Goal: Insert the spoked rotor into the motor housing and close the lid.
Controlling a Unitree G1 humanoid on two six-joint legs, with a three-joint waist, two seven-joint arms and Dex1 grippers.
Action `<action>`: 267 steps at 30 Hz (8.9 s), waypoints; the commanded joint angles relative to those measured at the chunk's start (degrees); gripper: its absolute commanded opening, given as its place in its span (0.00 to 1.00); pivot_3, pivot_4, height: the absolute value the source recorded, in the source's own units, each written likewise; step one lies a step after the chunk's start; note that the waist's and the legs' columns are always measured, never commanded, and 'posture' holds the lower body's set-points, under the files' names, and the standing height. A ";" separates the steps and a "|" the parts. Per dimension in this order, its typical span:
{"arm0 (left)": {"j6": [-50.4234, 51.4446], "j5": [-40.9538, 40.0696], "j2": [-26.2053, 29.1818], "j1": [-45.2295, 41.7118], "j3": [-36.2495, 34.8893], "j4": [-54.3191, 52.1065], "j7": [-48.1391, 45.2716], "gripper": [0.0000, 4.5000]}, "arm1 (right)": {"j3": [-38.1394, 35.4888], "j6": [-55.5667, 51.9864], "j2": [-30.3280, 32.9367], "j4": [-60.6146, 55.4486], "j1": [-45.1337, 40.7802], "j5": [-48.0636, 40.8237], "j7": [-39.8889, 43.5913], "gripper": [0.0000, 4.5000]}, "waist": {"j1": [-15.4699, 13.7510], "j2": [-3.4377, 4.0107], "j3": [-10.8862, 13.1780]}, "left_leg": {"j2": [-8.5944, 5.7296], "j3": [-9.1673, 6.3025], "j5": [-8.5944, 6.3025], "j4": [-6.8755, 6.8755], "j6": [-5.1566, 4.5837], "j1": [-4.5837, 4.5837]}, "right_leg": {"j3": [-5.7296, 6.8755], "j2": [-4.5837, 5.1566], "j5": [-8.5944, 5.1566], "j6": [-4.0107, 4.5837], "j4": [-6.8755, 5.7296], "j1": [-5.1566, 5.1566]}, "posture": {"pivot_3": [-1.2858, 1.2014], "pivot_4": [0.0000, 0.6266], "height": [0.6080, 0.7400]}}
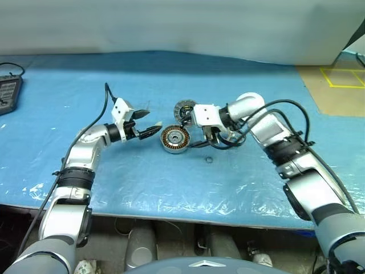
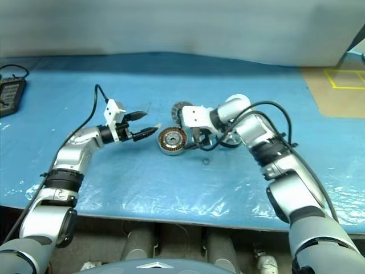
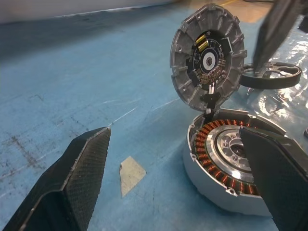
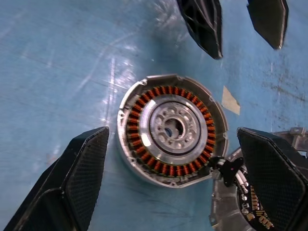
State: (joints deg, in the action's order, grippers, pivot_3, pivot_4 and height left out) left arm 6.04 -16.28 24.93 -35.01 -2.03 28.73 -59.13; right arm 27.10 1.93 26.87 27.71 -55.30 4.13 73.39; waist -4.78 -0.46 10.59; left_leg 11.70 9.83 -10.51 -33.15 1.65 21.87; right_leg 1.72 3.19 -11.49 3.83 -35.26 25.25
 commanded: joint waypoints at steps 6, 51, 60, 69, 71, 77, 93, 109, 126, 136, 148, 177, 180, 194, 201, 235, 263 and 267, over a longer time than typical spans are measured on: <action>0.69 -1.09 1.54 2.00 -1.15 -5.16 0.26 1.00 | 0.35 7.17 -3.59 4.93 -2.12 2.45 1.95 0.99 | 0.60 0.00 0.00 | 0.03 0.00 0.01 0.00 -0.11 0.00 | 0.01 -0.01 0.00 0.00 -0.04 0.03 | 0.52 0.24 1.00; 2.34 -1.20 6.89 7.35 -0.15 -9.81 -3.25 1.00 | 0.26 12.41 -9.19 14.72 -0.37 7.82 0.95 0.99 | 0.99 -0.01 0.00 | 0.06 0.03 -0.15 -0.06 -0.06 -0.22 | -0.08 -0.02 -0.03 0.06 -0.27 -0.02 | 0.52 0.24 1.00; 2.42 -1.28 6.96 8.35 -0.32 -10.67 -2.56 1.00 | 1.35 13.43 -9.49 17.44 -0.36 8.72 2.15 0.87 | 0.98 -0.02 0.00 | 0.05 0.03 -0.15 -0.06 -0.06 -0.25 | -0.08 -0.02 -0.04 0.06 -0.28 -0.05 | 0.52 0.24 1.00; 2.23 -1.34 7.29 8.31 -0.61 -10.41 -2.17 1.00 | 2.02 15.79 -8.15 16.43 0.18 10.35 1.04 0.44 | 0.94 -0.04 -0.02 | 0.05 0.04 -0.15 -0.06 -0.05 -0.44 | -0.11 -0.01 -0.04 0.06 -0.29 -0.21 | 0.52 0.24 1.00; 2.21 -1.35 7.28 8.18 -0.57 -10.29 -2.14 1.00 | 2.00 16.06 -7.99 15.80 0.28 10.28 1.19 0.44 | 0.93 -0.04 -0.02 | 0.05 0.04 -0.16 -0.06 -0.05 -0.50 | -0.11 -0.01 -0.04 0.06 -0.30 -0.26 | 0.52 0.24 1.00; 2.15 -1.29 7.41 7.94 -0.64 -9.86 -2.11 1.00 | 2.72 18.09 -6.65 13.06 0.53 11.05 1.59 0.42 | 0.93 -0.04 -0.02 | 0.05 0.06 -0.16 -0.05 -0.04 -0.52 | -0.13 -0.01 -0.04 0.06 -0.27 -0.29 | 0.52 0.24 1.00; 2.06 -1.48 7.95 9.36 -1.49 -10.29 -1.03 1.00 | 5.93 16.66 -4.61 -2.09 4.48 9.97 6.68 0.42 | 1.01 -0.04 -0.02 | 0.05 0.07 -0.16 0.05 -0.04 -0.49 | -0.13 -0.03 -0.04 0.06 -0.16 -0.25 | 0.52 0.24 1.00; 2.80 -1.97 8.43 10.74 -1.42 -11.90 -0.25 1.00 | 6.47 12.12 -5.08 -5.47 7.21 10.13 6.67 0.57 | 1.04 -0.05 -0.02 | 0.05 0.08 -0.16 0.05 -0.04 -0.54 | -0.15 -0.03 -0.04 0.06 -0.17 -0.28 | 0.52 0.24 1.00; 2.97 -2.24 8.20 9.38 -0.70 -10.87 -2.67 1.00 | -8.62 -8.79 1.37 -20.17 10.42 -6.49 5.65 0.99 | 0.79 -0.06 -0.02 | 0.04 0.08 -0.16 0.06 -0.03 -0.45 | -0.15 -0.03 -0.04 0.05 -0.15 -0.21 | 0.52 0.24 1.00; 3.19 -2.75 7.98 10.95 -0.77 -12.06 -3.76 1.00 | -17.09 -11.49 3.79 -14.82 23.73 -8.16 -7.10 0.99 | 0.88 -0.07 -0.02 | 0.04 0.08 -0.15 0.11 -0.02 -0.40 | -0.15 -0.05 -0.04 0.05 -0.02 -0.19 | 0.52 0.24 1.00; 2.74 -2.17 7.40 10.40 -0.34 -11.09 -3.40 1.00 | -15.36 -14.82 3.98 -21.87 31.75 -8.89 -10.32 0.99 | 0.71 -0.06 -0.02 | 0.02 0.09 -0.16 0.16 -0.03 -0.40 | -0.14 -0.04 -0.05 0.03 0.07 -0.21 | 0.52 0.24 1.00; 2.77 -1.42 7.45 10.45 -0.32 -10.88 -2.89 1.00 | -13.44 -13.98 6.35 -20.27 33.57 -8.36 -10.62 0.40 | 0.80 -0.07 -0.02 | 0.03 0.09 -0.16 0.18 -0.03 -0.51 | -0.14 -0.05 -0.05 0.02 0.14 -0.34 | 0.52 0.24 1.00; 2.79 -1.40 7.50 10.50 -0.38 -10.87 -2.82 1.00 | -13.10 -14.06 5.95 -20.28 33.21 -8.36 -10.61 0.40 | 0.79 -0.07 -0.02 | 0.03 0.09 -0.16 0.18 -0.03 -0.51 | -0.14 -0.05 -0.05 0.02 0.14 -0.34 | 0.52 0.24 1.00; 2.60 -1.45 7.62 10.49 -0.43 -10.73 -2.90 1.00 | -13.63 -14.72 6.01 -18.95 31.57 -8.92 -10.64 0.12 | 0.78 -0.07 -0.02 | 0.03 0.09 -0.16 0.18 -0.03 -0.52 | -0.14 -0.05 -0.04 0.02 0.14 -0.36 | 0.52 0.24 1.00; 2.54 -1.48 7.67 10.22 -0.29 -10.39 -3.53 1.00 | -16.37 -20.63 3.86 -25.78 25.49 -15.51 -9.72 0.12 | 0.83 -0.06 -0.02 | 0.04 0.09 -0.16 0.19 -0.03 -0.50 | -0.14 -0.06 -0.04 0.02 0.12 -0.30 | 0.52 0.24 1.00; 2.24 -1.46 7.95 12.01 -0.86 -11.61 -1.60 1.00 | -4.87 -14.24 -9.23 -12.67 17.48 -8.60 -9.11 0.12 | 0.83 -0.06 -0.02 | 0.03 0.09 -0.06 0.19 0.15 -0.45 | -0.13 -0.04 -0.04 0.03 0.09 -0.28 | 0.52 0.24 1.00; 2.04 -1.55 7.96 12.19 -0.87 -11.56 -1.32 1.00 | -4.04 -13.02 -10.02 -10.37 18.11 -6.98 -8.73 0.43 | 0.85 -0.06 -0.02 | 0.04 0.09 -0.07 0.19 0.14 -0.47 | -0.14 -0.04 -0.04 0.03 0.07 -0.28 | 0.52 0.24 1.00; 2.14 -1.72 8.33 12.39 -1.04 -11.64 -1.75 1.00 | -4.46 -12.19 -10.22 -10.90 18.05 -7.03 -8.94 0.73 | 0.85 -0.06 -0.02 | 0.04 0.09 -0.07 0.17 0.14 -0.48 | -0.14 -0.04 -0.04 0.03 0.05 -0.29 | 0.52 0.24 1.00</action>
State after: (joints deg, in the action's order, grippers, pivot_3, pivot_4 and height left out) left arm 9.03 -17.57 32.28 -22.61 -1.97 19.08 -60.54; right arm 22.97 -11.04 16.84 17.97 -37.28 -2.45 64.52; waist -3.93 -0.52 10.57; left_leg 11.74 9.92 -10.58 -32.97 1.80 21.39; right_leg 1.58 3.14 -11.53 3.86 -35.22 24.96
